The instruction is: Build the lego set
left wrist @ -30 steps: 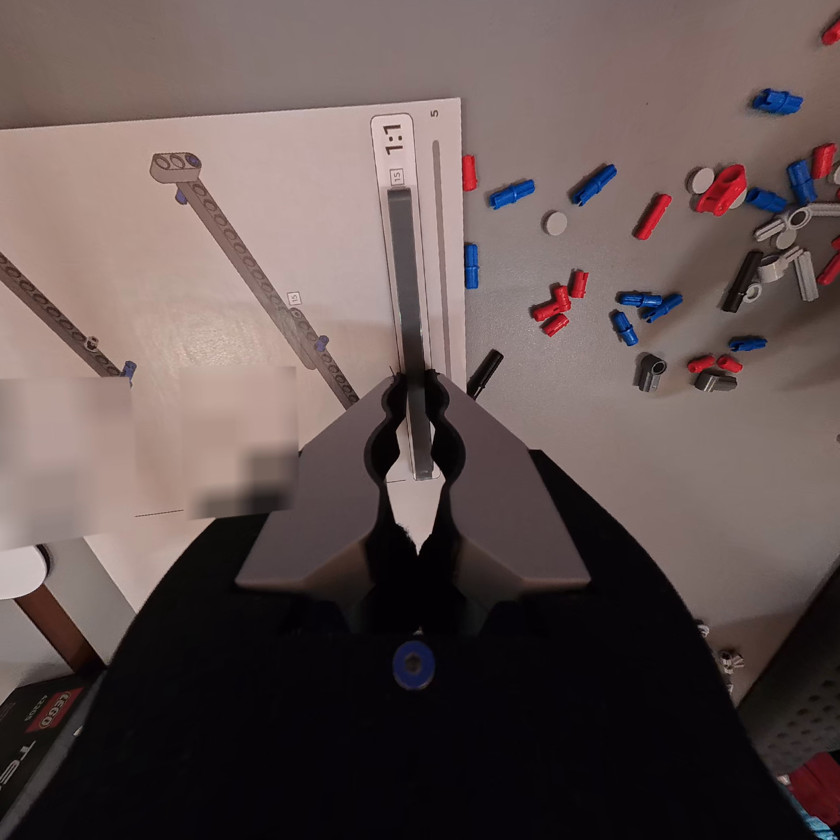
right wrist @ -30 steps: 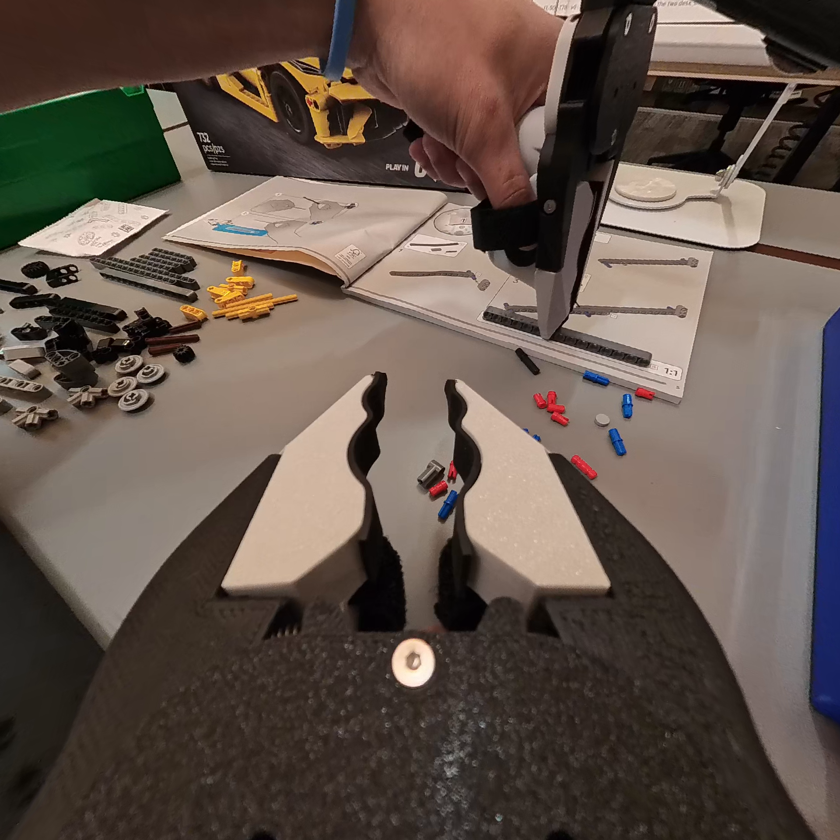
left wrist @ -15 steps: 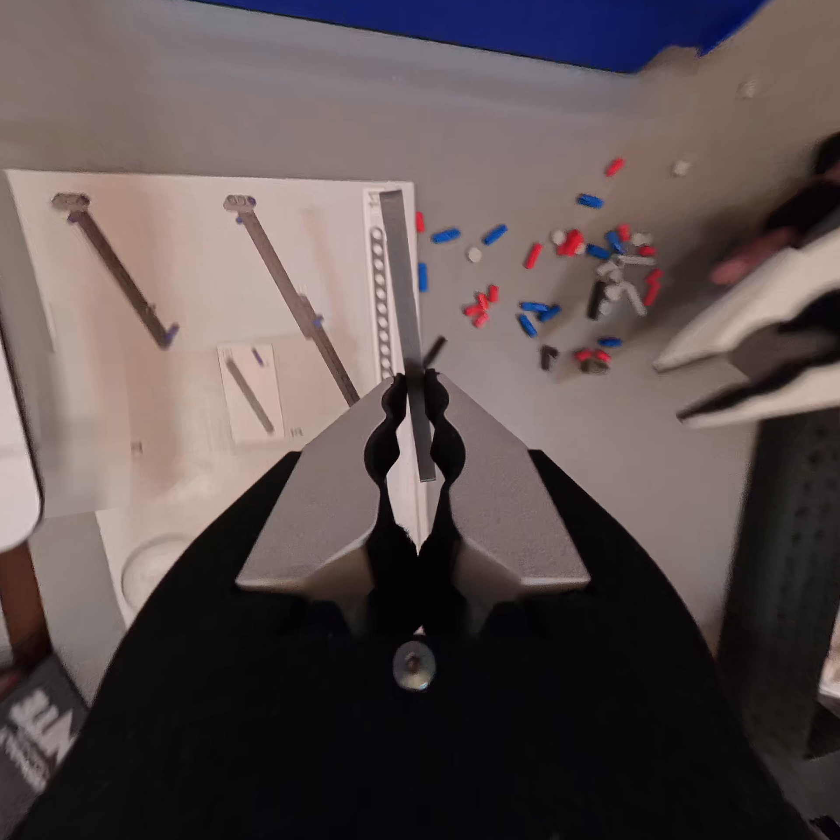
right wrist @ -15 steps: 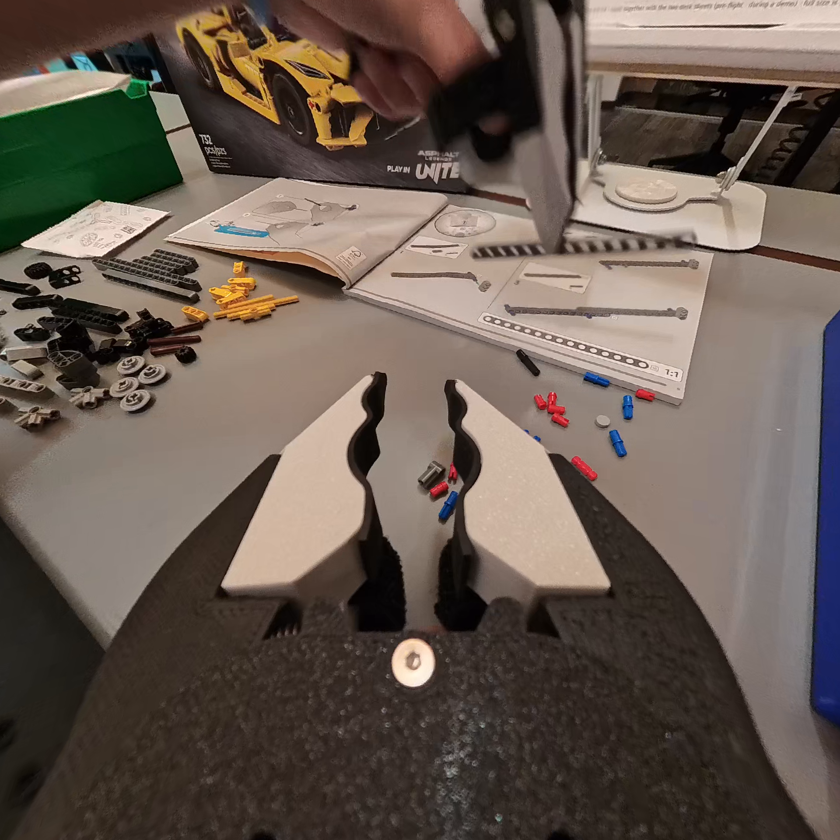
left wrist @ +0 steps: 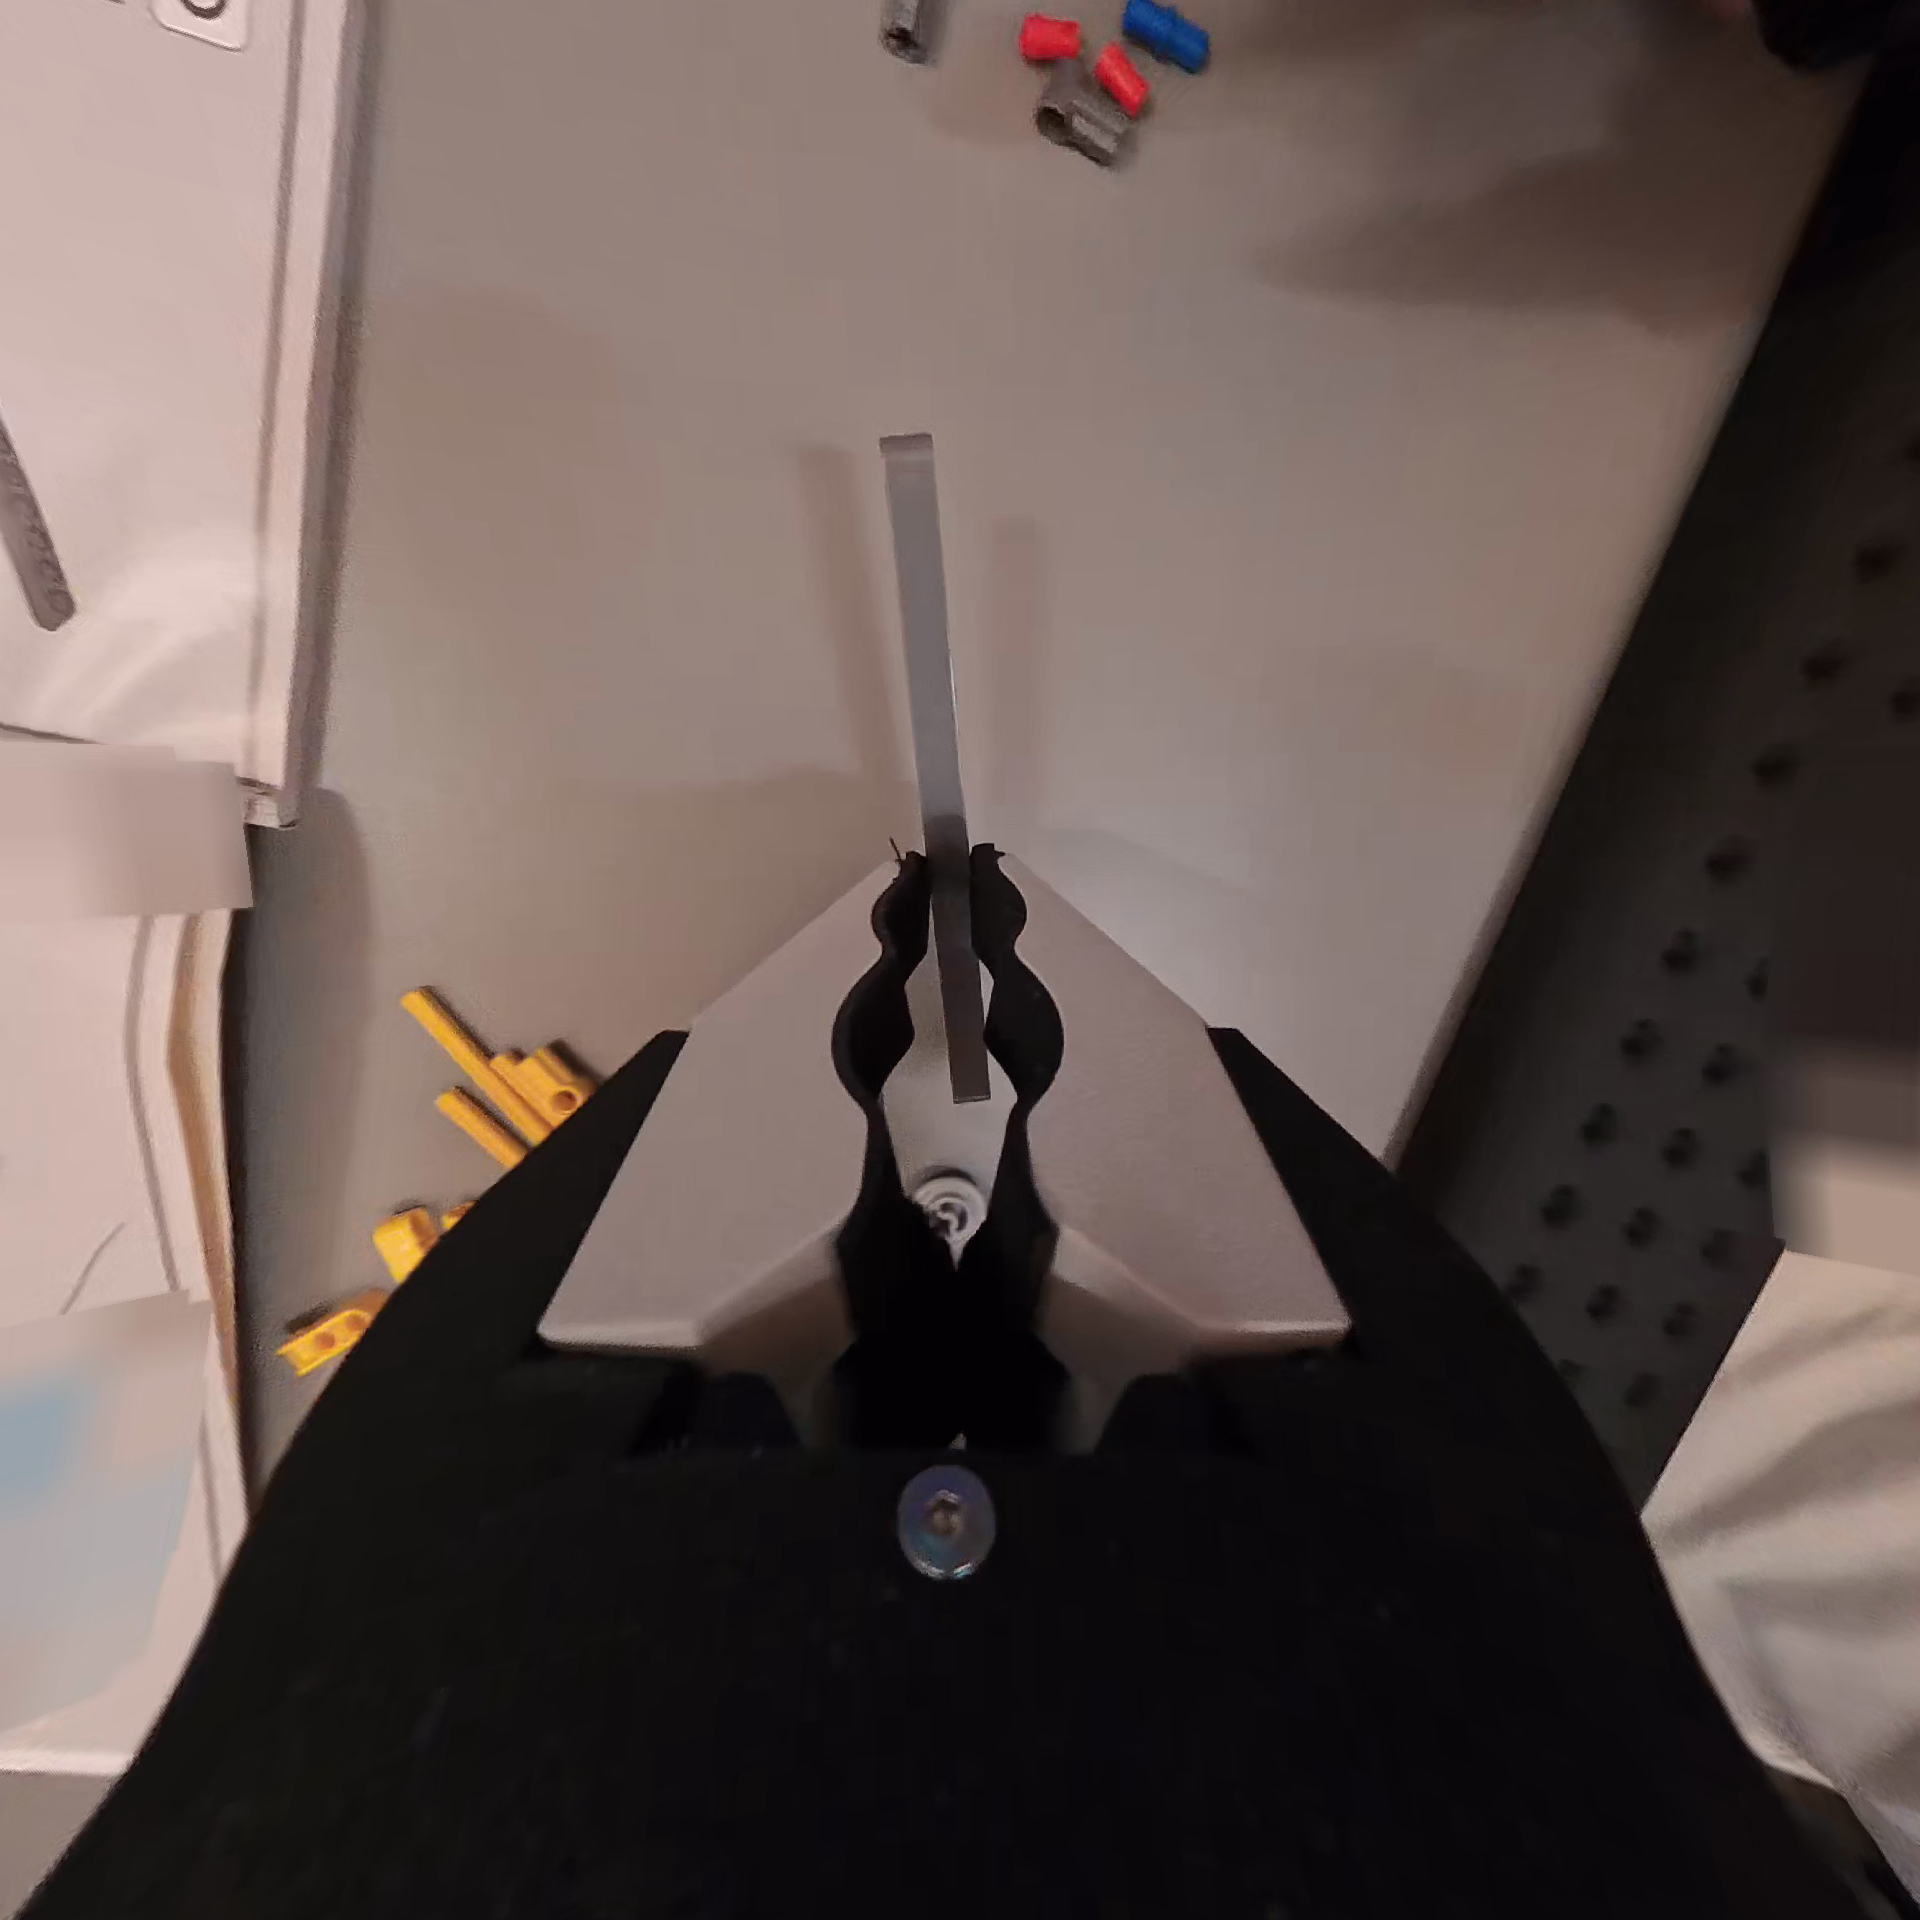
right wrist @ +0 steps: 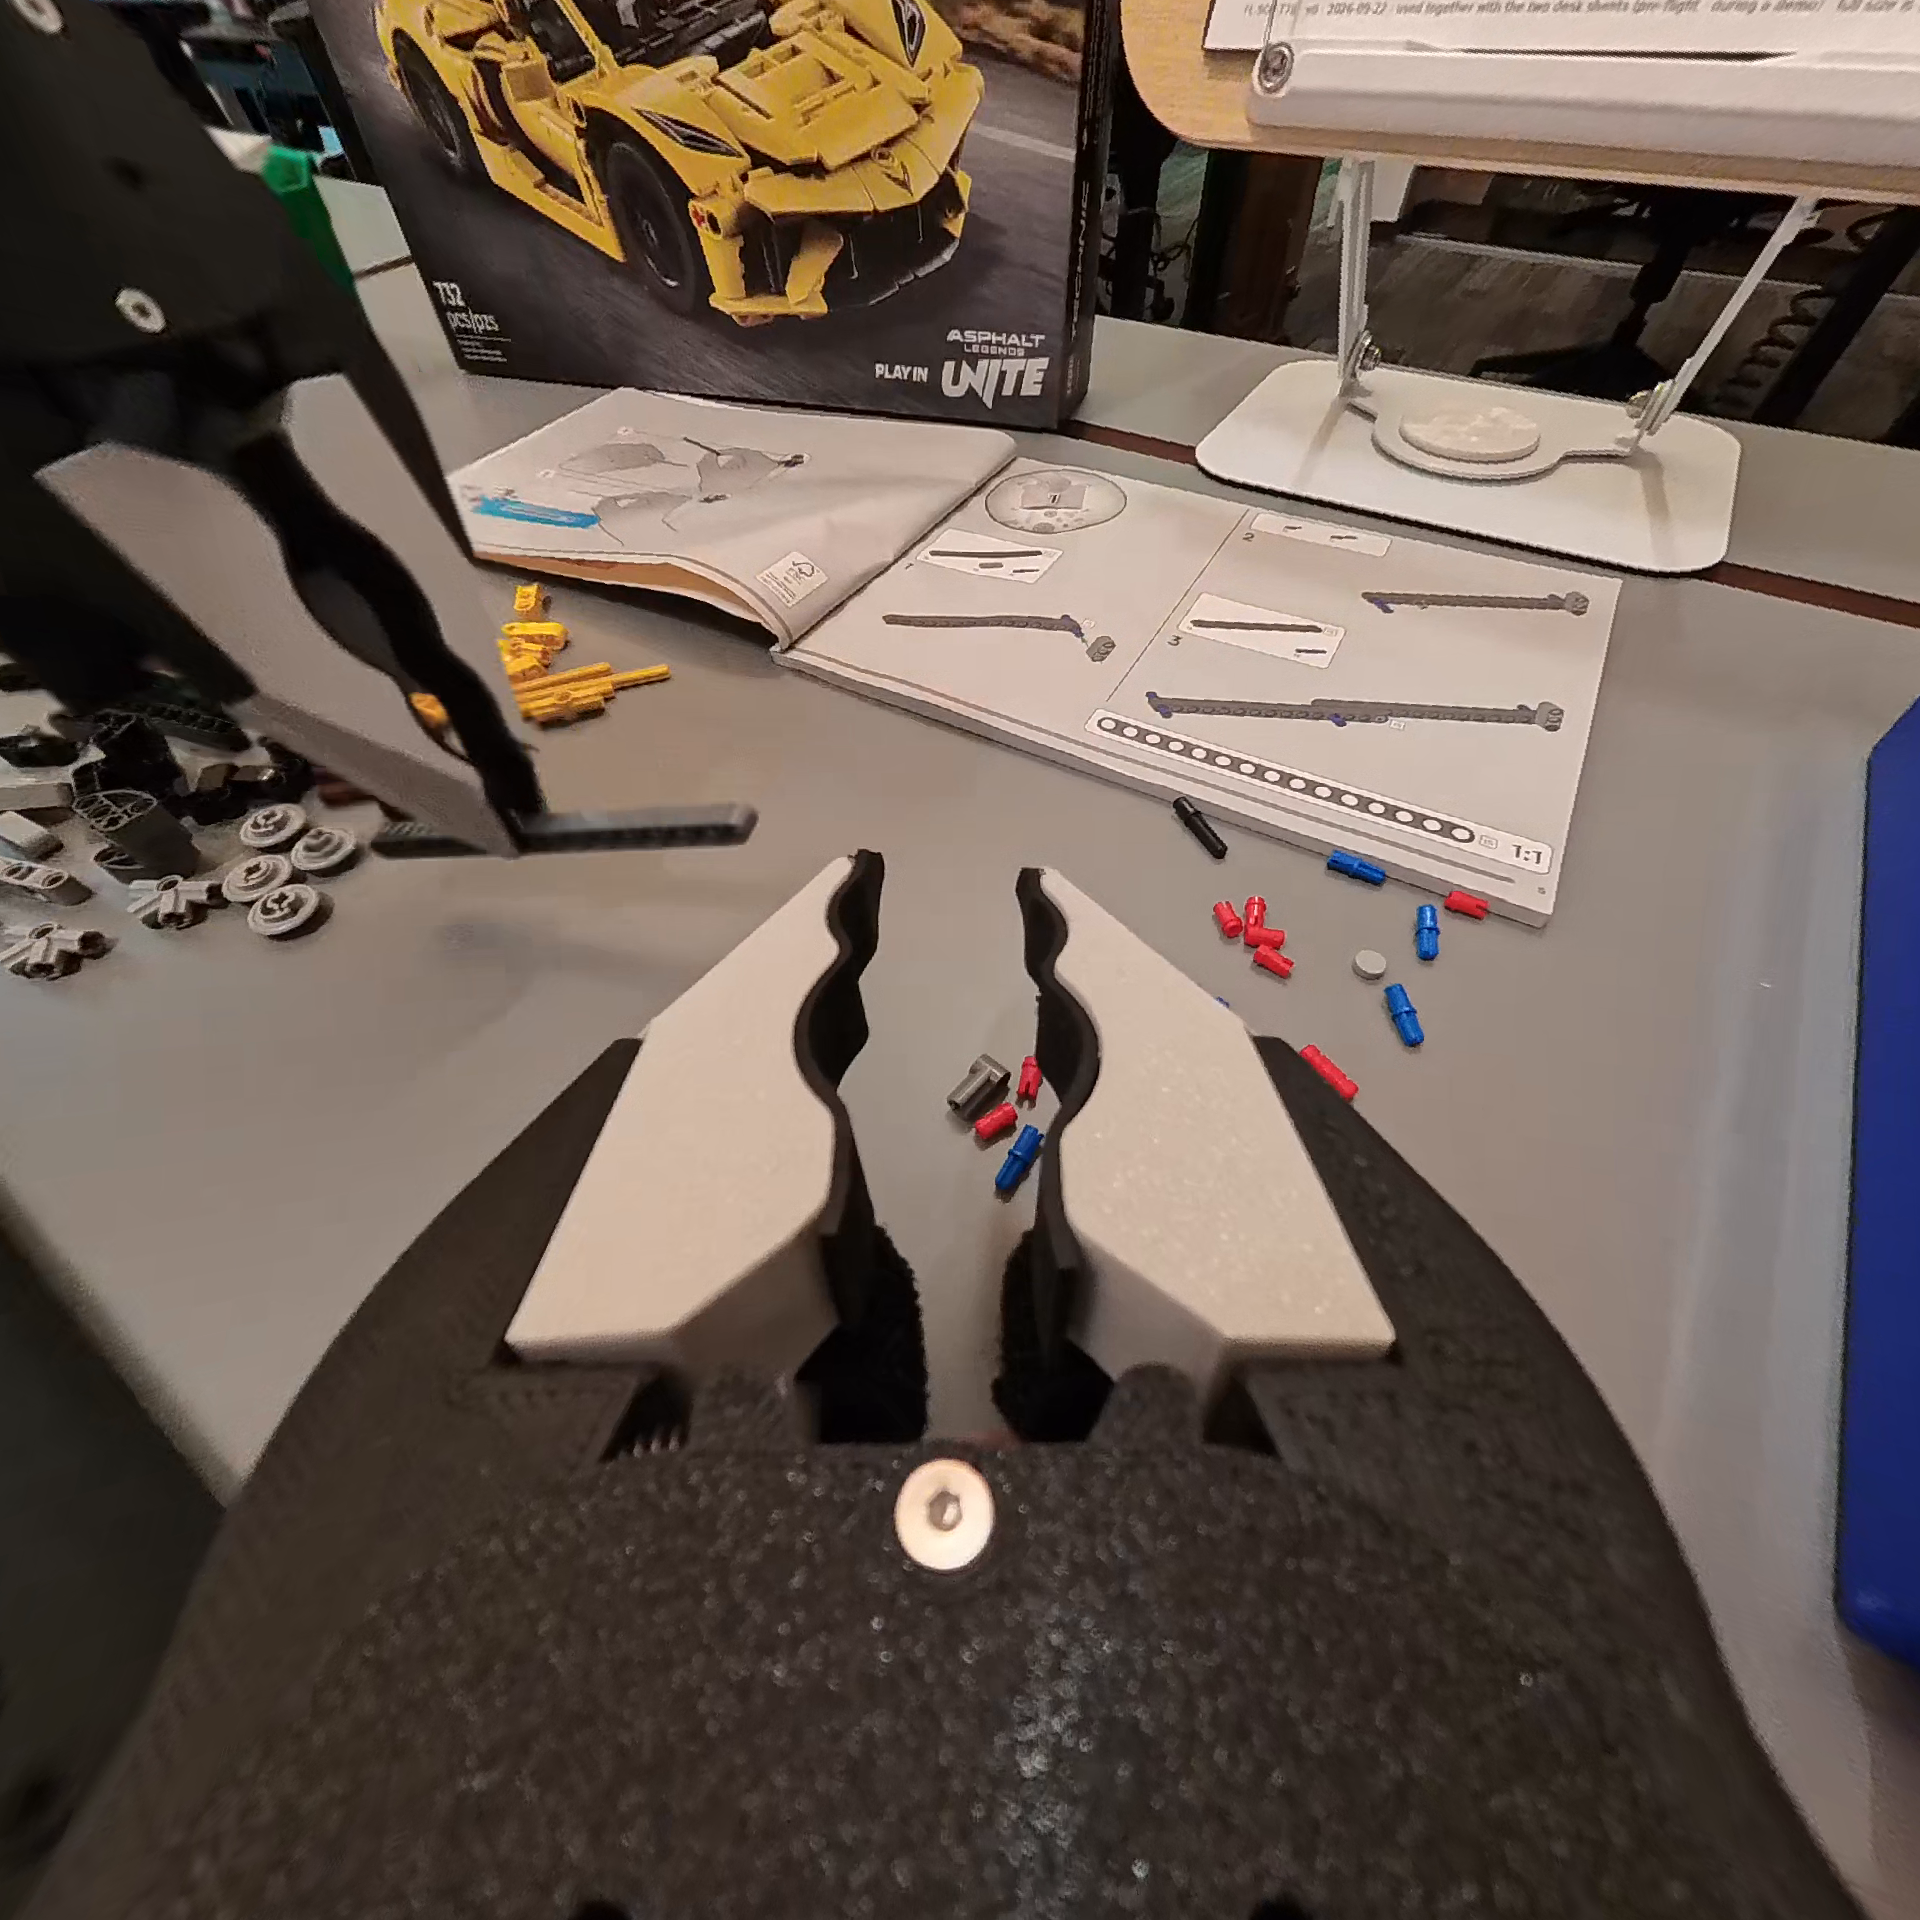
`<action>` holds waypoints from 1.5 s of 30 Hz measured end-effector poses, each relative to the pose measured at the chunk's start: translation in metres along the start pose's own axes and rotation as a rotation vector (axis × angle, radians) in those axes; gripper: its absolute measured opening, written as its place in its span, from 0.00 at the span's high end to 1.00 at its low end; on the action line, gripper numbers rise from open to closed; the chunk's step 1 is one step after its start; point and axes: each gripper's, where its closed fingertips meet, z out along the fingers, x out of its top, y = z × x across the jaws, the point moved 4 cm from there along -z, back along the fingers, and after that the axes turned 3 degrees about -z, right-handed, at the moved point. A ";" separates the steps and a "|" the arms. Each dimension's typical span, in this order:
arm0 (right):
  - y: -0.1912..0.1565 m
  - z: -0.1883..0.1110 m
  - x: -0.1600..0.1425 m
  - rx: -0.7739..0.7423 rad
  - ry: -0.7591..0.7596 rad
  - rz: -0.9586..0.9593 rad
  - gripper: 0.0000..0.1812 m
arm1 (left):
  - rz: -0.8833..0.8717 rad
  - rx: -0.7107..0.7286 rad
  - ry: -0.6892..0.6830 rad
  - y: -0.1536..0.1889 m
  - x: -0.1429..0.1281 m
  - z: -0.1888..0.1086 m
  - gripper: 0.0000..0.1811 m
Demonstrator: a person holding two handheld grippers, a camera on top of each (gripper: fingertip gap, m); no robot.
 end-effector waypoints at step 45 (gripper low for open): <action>0.073 -0.057 -0.060 -0.275 -0.401 0.088 0.88 | -0.180 0.046 0.897 0.003 -0.031 -0.055 0.89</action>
